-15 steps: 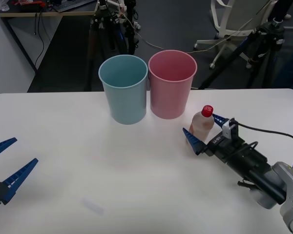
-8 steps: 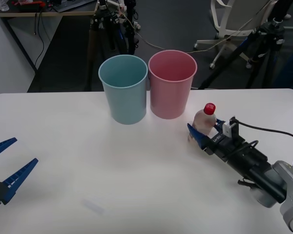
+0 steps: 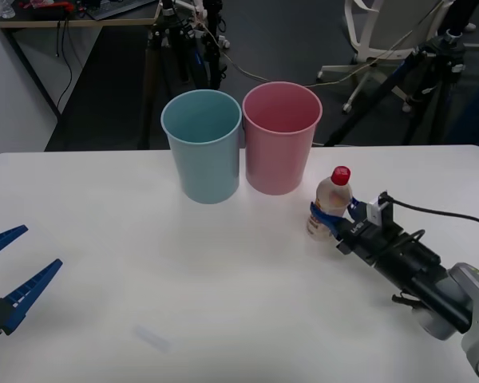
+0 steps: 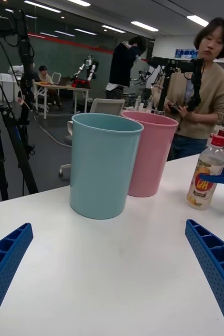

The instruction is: Grasp the object on the table and drop it into the matching bin: aluminum can to the light blue bin, PET bottle to the pink bin.

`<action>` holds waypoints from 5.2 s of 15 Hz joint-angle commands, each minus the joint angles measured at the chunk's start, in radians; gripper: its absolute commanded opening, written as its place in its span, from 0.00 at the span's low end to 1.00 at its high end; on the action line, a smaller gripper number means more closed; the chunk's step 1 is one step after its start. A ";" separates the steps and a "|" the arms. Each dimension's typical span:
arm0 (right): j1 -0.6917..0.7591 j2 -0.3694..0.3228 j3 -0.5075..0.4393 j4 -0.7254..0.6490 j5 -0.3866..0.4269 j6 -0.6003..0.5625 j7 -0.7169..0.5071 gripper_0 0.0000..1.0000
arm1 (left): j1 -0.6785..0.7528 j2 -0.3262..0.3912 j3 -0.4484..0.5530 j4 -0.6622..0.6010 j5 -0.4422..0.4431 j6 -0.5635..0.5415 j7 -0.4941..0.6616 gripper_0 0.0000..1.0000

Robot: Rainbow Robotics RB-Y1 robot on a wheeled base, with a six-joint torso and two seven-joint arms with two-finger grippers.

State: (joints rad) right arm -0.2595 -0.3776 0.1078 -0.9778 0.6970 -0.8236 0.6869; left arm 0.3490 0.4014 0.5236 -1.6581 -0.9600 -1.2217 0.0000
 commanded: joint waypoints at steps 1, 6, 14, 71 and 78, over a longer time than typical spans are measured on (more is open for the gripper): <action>0.011 -0.014 0.001 -0.016 -0.005 -0.016 -0.006 0.00 | 0.000 0.000 0.000 0.000 0.000 0.000 0.000 1.00; 0.154 -0.126 0.042 -0.243 -0.057 0.063 -0.046 0.00 | 0.000 0.000 0.000 0.000 0.000 0.000 0.000 1.00; 0.437 -0.403 0.102 -0.722 -0.292 0.267 -0.099 0.00 | 0.000 0.000 0.000 0.000 0.000 0.000 0.000 1.00; -0.739 -0.406 0.737 -0.320 -0.824 0.759 -0.170 1.00 | 0.000 0.000 0.000 0.000 0.000 0.000 0.000 1.00; -0.739 -0.406 0.721 -0.321 -0.827 0.758 -0.184 1.00 | 0.000 0.000 0.000 0.000 0.000 0.000 0.000 1.00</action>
State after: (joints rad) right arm -0.9987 -0.7841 0.8306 -1.2990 -0.1301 -0.0662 0.5034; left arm 0.3491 0.4014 0.5236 -1.6581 -0.9599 -1.2217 0.0000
